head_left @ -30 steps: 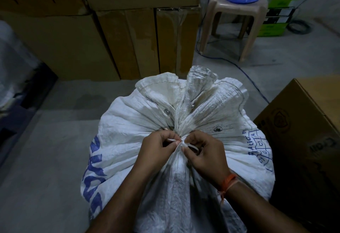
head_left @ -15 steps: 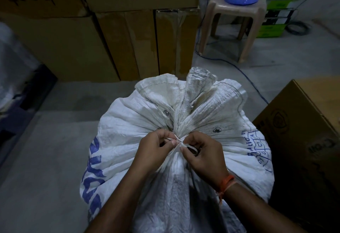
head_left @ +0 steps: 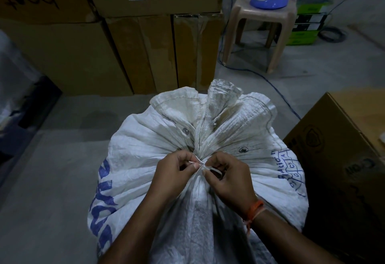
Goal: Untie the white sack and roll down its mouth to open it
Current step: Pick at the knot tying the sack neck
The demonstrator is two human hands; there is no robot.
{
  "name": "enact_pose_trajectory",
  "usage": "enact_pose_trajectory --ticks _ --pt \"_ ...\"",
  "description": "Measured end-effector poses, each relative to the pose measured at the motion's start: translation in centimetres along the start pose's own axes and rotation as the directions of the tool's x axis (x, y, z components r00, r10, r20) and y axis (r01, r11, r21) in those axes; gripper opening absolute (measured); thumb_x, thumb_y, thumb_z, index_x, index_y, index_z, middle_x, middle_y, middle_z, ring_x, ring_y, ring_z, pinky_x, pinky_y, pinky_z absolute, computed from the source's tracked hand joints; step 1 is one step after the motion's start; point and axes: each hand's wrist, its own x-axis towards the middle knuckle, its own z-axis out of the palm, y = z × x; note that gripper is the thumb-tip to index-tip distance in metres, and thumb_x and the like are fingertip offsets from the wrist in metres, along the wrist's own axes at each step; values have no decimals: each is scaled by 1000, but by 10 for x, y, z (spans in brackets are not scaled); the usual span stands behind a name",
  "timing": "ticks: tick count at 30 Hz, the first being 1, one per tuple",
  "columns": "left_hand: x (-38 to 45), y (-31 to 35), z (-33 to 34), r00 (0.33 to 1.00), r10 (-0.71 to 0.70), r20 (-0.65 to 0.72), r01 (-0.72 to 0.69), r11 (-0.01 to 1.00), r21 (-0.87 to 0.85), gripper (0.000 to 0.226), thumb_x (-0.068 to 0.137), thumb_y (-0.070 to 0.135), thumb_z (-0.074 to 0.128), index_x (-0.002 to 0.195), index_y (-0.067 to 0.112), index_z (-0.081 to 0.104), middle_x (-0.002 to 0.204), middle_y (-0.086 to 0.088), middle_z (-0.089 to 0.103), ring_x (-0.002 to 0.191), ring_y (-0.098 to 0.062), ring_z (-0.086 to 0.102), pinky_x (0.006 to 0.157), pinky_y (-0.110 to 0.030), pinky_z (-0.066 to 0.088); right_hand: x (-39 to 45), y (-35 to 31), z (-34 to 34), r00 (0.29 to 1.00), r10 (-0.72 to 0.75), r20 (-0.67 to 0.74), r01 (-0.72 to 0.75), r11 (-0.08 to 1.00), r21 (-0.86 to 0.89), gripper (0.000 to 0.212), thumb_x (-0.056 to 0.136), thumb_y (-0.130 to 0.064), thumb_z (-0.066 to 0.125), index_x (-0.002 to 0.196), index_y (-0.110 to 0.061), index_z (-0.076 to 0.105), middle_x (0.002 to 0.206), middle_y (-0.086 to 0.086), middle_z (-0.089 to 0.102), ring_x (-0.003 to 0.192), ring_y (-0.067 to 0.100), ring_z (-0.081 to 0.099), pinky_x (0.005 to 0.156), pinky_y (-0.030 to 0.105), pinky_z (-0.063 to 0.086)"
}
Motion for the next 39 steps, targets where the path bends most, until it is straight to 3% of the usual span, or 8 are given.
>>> enact_pose_trajectory --ticks 5,10,14,16,23,27,34,39 --pt "0 0 1 1000 -2 -15 3 1000 26 8 89 19 80 86 27 79 77 1 79 69 -8 70 70 -33 55 0 1 1 1000 8 0 -8 1000 -6 13 77 -19 79 74 -19 65 71 -8 65 69 8 64 65 36 54" --pt "-1 3 1 1000 -8 -17 9 999 48 9 91 17 80 86 24 80 71 6 76 63 0 63 64 -20 49 0 1 1 1000 11 1 -11 1000 -4 15 78 -19 79 74 -19 65 70 -7 65 69 8 64 64 36 53" --pt "-2 3 1 1000 -29 -12 29 1000 2 5 90 20 79 86 25 79 80 -3 80 75 -19 75 74 -36 58 0 0 0 1000 11 3 -11 1000 -1 14 78 -20 78 73 -18 65 70 -7 64 68 8 63 64 35 53" --pt "-1 3 0 999 -52 -13 52 997 -49 5 84 28 76 87 24 77 78 -6 81 73 -20 73 76 -41 58 0 0 0 1000 12 2 -12 1000 8 14 78 -20 78 73 -18 65 69 -7 64 68 8 63 64 34 53" --pt "0 2 -3 999 -53 9 54 998 -31 13 81 34 70 87 24 76 73 1 79 69 -9 69 74 -34 54 1 2 0 1000 11 12 -11 1000 -2 15 78 -20 79 74 -18 65 68 -8 63 65 4 60 62 27 50" --pt "0 1 -2 999 -35 -4 35 999 -24 8 91 17 75 86 23 76 69 3 75 67 -8 66 71 -31 52 1 2 0 1000 12 5 -11 1000 -16 16 77 -19 80 73 -18 65 66 -9 62 63 2 59 61 19 46" --pt "-2 1 2 1000 -6 -29 6 1000 27 13 89 18 79 82 28 77 77 -5 77 69 -8 66 69 -31 51 1 1 0 1000 24 4 -24 1000 -4 15 77 -18 80 73 -18 65 68 -5 65 66 7 63 64 31 53" --pt "-2 2 2 999 -19 -39 20 999 26 12 91 14 79 83 23 78 73 -3 76 66 -7 65 66 -25 49 1 0 0 1000 24 -2 -24 1000 8 16 77 -16 80 73 -18 66 69 -6 65 67 7 64 64 31 53"
